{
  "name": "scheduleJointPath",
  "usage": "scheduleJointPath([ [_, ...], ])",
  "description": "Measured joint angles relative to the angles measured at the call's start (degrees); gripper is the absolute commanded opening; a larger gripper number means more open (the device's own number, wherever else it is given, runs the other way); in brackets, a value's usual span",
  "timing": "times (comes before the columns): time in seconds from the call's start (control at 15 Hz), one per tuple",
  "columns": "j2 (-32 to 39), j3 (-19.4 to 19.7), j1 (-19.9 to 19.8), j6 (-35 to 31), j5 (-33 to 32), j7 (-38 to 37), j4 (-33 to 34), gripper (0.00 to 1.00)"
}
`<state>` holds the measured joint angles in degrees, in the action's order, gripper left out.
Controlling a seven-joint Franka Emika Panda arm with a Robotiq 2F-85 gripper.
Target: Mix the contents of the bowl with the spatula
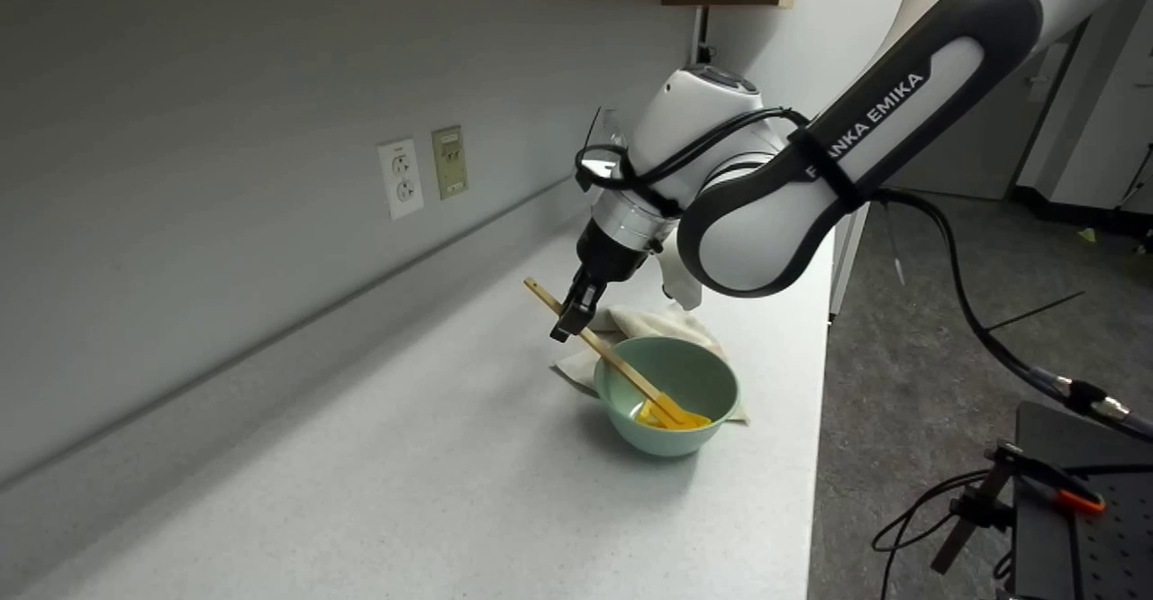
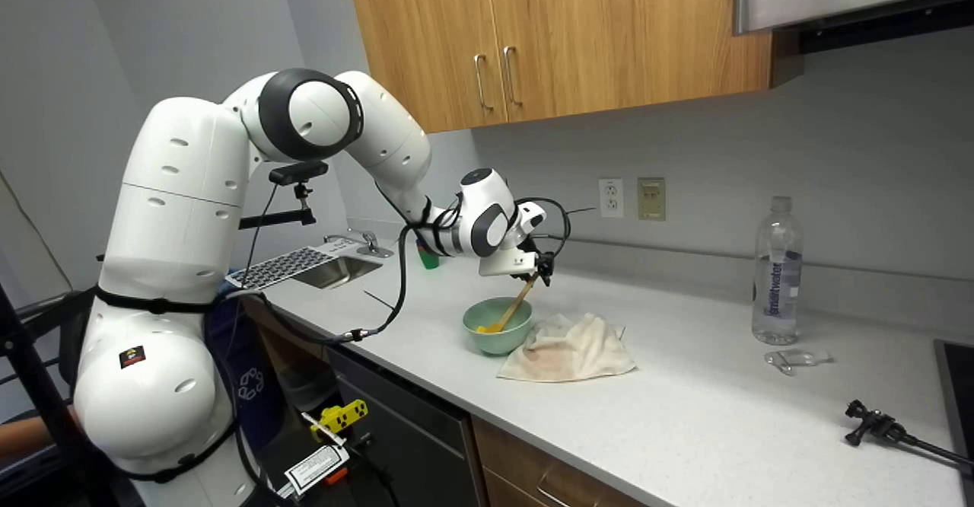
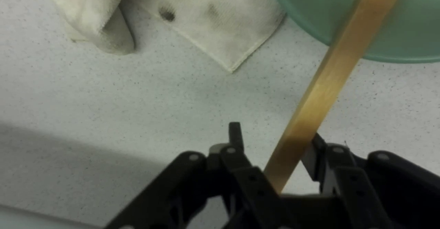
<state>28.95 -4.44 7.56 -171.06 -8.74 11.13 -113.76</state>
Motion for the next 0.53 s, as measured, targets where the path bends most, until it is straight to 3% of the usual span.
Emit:
scheduleJointPath([
  [0.13,0.02,0.05,0.0,-0.03,0.0,-0.04,0.01,0.02],
  [0.53,-1.59,-0.83,0.54,-0.09,0.0,-0.09,-0.42,0.02],
])
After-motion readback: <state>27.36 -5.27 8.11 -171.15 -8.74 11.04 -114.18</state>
